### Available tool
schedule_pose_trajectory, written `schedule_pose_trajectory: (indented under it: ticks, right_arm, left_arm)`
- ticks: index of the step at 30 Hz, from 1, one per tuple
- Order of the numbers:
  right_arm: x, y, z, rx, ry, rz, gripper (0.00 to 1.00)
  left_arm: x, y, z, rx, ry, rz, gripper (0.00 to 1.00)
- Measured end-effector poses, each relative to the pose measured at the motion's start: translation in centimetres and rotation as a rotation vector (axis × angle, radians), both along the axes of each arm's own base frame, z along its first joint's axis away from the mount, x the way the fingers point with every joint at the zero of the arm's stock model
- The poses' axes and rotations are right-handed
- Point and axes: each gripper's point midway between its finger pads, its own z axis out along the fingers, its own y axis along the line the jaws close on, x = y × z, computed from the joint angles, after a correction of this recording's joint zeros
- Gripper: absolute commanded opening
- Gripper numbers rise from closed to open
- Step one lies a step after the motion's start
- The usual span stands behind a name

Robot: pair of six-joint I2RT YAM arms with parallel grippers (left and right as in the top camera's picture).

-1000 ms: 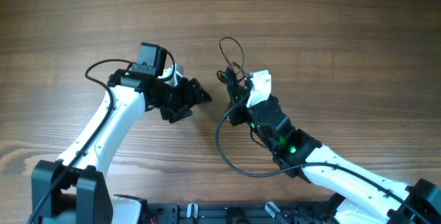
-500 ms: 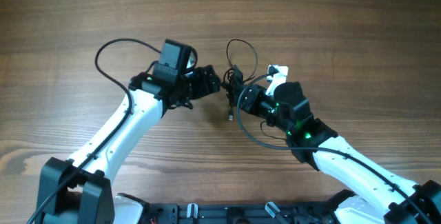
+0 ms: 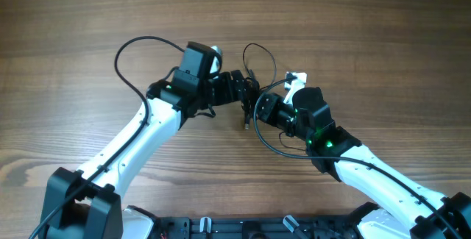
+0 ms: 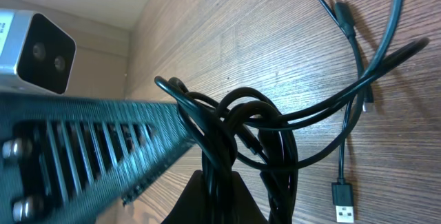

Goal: Untangle cables

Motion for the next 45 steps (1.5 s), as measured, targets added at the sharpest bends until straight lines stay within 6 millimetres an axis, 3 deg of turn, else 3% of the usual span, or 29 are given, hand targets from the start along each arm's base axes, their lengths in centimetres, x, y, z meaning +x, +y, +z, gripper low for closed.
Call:
schedule_pose_trajectory:
  ticks: [5,14,19,22,26,29,32,36,39,41,45]
  right_arm:
    - [-0.1,0.0,0.0,0.012,0.014,-0.001,0.05]
    - [-0.7,1.4,1.6,0.083,-0.017,0.087,0.04]
    - [-0.8,1.3,1.2,0.082,-0.003,0.092,0.04]
    - [-1.1,1.4,0.9,0.078,-0.001,0.113,0.04]
    - [-1.6,1.9,1.0,0.07,-0.025,0.153,0.04]
    - [-1.2,2.4,2.5,0.086,-0.087,0.169,0.04]
    - [-1.2,2.5,2.6,0.075,-0.107,0.179,0.05]
    - [-1.1,2.4,2.5,0.057,-0.119,0.186,0.04]
    - [-0.9,1.7,1.4,0.013,-0.086,0.148,0.04]
    - [-0.6,1.3,1.0,-0.021,-0.096,0.129,0.05]
    - [-0.1,0.8,0.9,-0.061,-0.128,0.109,0.05]
  left_arm:
    - [-0.4,-0.8,-0.2,0.058,-0.038,-0.021,0.9]
    - [1.0,0.5,-0.2,0.15,-0.11,0.047,0.91]
    - [2.1,0.1,-1.7,0.16,-0.109,0.054,0.85]
    - [2.1,0.9,-2.7,0.213,-0.093,0.074,0.82]
    - [1.8,4.2,-3.5,0.395,-0.083,0.147,0.82]
    - [1.7,8.4,-4.6,0.587,-0.08,0.214,0.83]
    - [2.6,11.1,-4.1,0.691,-0.113,0.275,0.86]
    - [3.9,17.9,-3.0,0.823,-0.119,0.46,0.88]
    - [4.1,21.9,-2.5,0.875,-0.102,0.567,0.9]
    - [4.1,23.1,-1.9,0.867,-0.1,0.6,0.9]
    - [4.7,21.5,0.1,0.747,-0.15,0.552,1.0]
